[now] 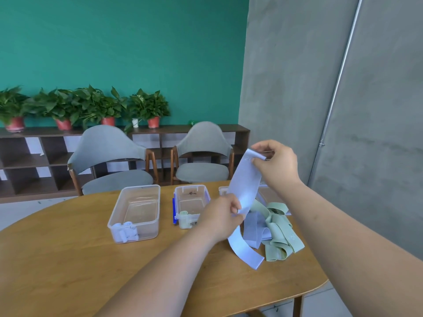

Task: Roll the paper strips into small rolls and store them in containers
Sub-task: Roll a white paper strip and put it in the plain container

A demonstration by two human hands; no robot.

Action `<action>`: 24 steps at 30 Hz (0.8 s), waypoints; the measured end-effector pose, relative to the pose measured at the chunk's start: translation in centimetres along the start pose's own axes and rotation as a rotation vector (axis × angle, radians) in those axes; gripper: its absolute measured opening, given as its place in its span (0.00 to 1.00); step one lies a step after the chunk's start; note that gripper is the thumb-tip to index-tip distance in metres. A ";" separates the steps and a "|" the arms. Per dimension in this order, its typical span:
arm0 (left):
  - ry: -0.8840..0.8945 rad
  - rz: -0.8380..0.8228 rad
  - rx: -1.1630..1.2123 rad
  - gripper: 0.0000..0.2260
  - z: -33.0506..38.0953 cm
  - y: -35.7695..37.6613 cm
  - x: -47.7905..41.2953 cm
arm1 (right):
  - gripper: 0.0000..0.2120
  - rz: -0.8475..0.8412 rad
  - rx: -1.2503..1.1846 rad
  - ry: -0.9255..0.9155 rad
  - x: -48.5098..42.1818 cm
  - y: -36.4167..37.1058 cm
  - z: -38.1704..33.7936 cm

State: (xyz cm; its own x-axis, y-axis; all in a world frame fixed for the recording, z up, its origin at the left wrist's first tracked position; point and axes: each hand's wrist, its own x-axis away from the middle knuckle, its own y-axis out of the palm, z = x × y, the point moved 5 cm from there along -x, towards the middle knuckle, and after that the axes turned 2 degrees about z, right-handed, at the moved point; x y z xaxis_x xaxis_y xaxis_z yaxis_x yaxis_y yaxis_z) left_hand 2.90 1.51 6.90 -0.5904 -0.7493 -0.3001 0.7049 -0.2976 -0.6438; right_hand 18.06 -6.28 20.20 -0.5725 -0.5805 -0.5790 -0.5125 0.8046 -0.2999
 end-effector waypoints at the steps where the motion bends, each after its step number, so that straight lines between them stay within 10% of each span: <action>1: 0.003 -0.034 -0.063 0.09 -0.4 0.7 0.3 | 0.17 0.009 -0.025 0.019 0.1 0.1 0.3; 12: -0.036 0.011 -0.437 0.26 -2.3 5.1 1.6 | 0.16 0.099 -0.331 0.167 0.4 1.5 2.1; 24: 0.029 0.070 -0.461 0.07 -3.2 4.4 -0.5 | 0.15 0.112 -0.112 0.223 0.2 1.0 6.2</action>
State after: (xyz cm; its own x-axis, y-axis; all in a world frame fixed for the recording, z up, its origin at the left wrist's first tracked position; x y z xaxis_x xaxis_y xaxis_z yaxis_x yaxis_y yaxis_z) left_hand 5.00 2.45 1.95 -0.5628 -0.7394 -0.3695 0.4990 0.0525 -0.8650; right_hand 21.42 -4.82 15.06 -0.7501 -0.5115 -0.4192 -0.4984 0.8539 -0.1501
